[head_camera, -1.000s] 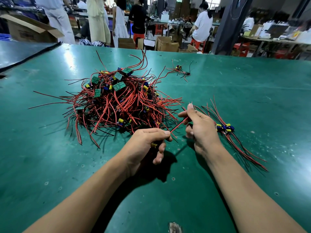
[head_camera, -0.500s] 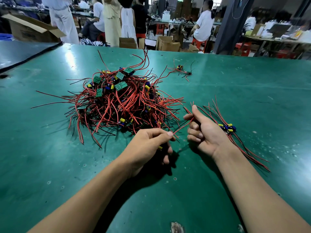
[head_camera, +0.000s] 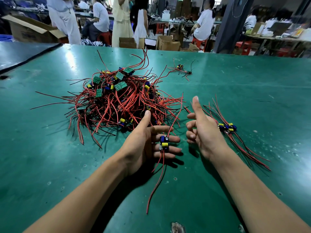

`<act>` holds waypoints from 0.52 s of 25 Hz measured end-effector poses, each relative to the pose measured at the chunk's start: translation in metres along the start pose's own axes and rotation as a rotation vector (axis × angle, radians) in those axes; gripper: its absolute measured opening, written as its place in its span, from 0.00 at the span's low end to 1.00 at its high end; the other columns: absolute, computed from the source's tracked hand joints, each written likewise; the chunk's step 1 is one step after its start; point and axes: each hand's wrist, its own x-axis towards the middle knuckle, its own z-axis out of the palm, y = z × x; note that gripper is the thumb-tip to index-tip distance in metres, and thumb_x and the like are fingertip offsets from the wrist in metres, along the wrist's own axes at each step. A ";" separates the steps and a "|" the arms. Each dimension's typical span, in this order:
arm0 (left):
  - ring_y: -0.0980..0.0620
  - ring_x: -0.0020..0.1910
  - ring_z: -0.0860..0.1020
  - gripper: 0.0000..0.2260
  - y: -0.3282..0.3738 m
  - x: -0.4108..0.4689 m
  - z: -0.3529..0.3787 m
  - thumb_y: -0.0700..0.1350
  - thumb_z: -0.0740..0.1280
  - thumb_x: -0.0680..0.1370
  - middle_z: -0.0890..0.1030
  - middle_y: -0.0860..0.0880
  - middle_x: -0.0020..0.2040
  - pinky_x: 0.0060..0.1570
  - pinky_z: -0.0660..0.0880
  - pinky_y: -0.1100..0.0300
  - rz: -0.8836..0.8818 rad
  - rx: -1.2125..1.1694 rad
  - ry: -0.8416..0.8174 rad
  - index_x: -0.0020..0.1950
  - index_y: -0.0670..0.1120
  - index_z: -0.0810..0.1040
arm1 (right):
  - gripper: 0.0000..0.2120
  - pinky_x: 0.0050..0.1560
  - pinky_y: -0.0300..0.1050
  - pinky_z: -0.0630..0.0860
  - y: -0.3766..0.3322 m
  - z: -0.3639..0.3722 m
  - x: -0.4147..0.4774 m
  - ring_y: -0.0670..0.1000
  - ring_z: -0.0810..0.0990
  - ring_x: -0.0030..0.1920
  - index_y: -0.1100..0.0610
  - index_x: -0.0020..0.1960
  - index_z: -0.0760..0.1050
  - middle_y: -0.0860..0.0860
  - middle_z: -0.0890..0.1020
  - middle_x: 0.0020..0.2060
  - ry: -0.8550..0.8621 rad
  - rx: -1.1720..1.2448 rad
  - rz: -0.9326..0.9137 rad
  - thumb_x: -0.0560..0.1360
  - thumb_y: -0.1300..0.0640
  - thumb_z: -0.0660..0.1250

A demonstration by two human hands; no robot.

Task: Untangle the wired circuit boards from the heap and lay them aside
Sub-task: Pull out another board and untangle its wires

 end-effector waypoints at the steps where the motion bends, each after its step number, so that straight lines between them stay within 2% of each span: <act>1: 0.39 0.43 0.84 0.37 0.000 0.000 0.000 0.71 0.49 0.76 0.84 0.37 0.52 0.41 0.82 0.50 0.006 -0.008 -0.007 0.65 0.40 0.72 | 0.32 0.24 0.37 0.59 -0.001 0.001 -0.002 0.46 0.64 0.22 0.55 0.47 0.70 0.46 0.71 0.26 -0.010 -0.049 -0.065 0.66 0.26 0.67; 3: 0.39 0.49 0.84 0.37 0.001 0.001 0.001 0.72 0.48 0.75 0.83 0.37 0.56 0.48 0.81 0.47 0.020 -0.028 -0.031 0.66 0.43 0.72 | 0.29 0.25 0.40 0.62 -0.002 0.003 -0.007 0.47 0.66 0.24 0.53 0.42 0.68 0.48 0.71 0.27 -0.067 -0.183 -0.220 0.67 0.28 0.71; 5: 0.40 0.52 0.82 0.38 0.001 0.002 0.003 0.71 0.48 0.76 0.81 0.39 0.60 0.55 0.78 0.45 0.027 -0.074 -0.053 0.70 0.44 0.70 | 0.29 0.29 0.43 0.68 -0.002 0.005 -0.014 0.48 0.69 0.29 0.53 0.38 0.67 0.49 0.71 0.29 -0.146 -0.405 -0.352 0.65 0.30 0.73; 7: 0.42 0.50 0.82 0.38 0.001 0.003 0.002 0.71 0.48 0.76 0.80 0.40 0.63 0.57 0.76 0.44 0.017 -0.121 -0.043 0.73 0.44 0.67 | 0.28 0.30 0.39 0.70 0.000 0.007 -0.020 0.44 0.69 0.28 0.53 0.39 0.67 0.44 0.73 0.28 -0.217 -0.678 -0.394 0.63 0.32 0.75; 9: 0.46 0.46 0.82 0.37 0.000 0.004 0.001 0.71 0.47 0.76 0.78 0.41 0.65 0.54 0.78 0.45 0.004 -0.137 -0.026 0.75 0.48 0.65 | 0.23 0.30 0.37 0.71 0.002 0.010 -0.024 0.42 0.73 0.27 0.51 0.41 0.68 0.44 0.78 0.29 -0.267 -0.880 -0.356 0.64 0.40 0.79; 11: 0.48 0.44 0.81 0.36 0.001 0.003 0.001 0.71 0.47 0.76 0.77 0.42 0.67 0.48 0.80 0.49 -0.005 -0.125 -0.029 0.76 0.50 0.64 | 0.20 0.34 0.43 0.74 0.001 0.011 -0.024 0.47 0.77 0.31 0.51 0.43 0.68 0.49 0.81 0.33 -0.272 -0.910 -0.312 0.67 0.50 0.81; 13: 0.47 0.49 0.81 0.35 0.001 0.004 0.001 0.71 0.47 0.77 0.76 0.42 0.68 0.53 0.78 0.47 -0.015 -0.091 -0.043 0.75 0.51 0.66 | 0.17 0.39 0.44 0.75 -0.002 0.005 -0.017 0.48 0.77 0.32 0.51 0.42 0.70 0.50 0.82 0.37 -0.209 -0.862 -0.302 0.68 0.56 0.79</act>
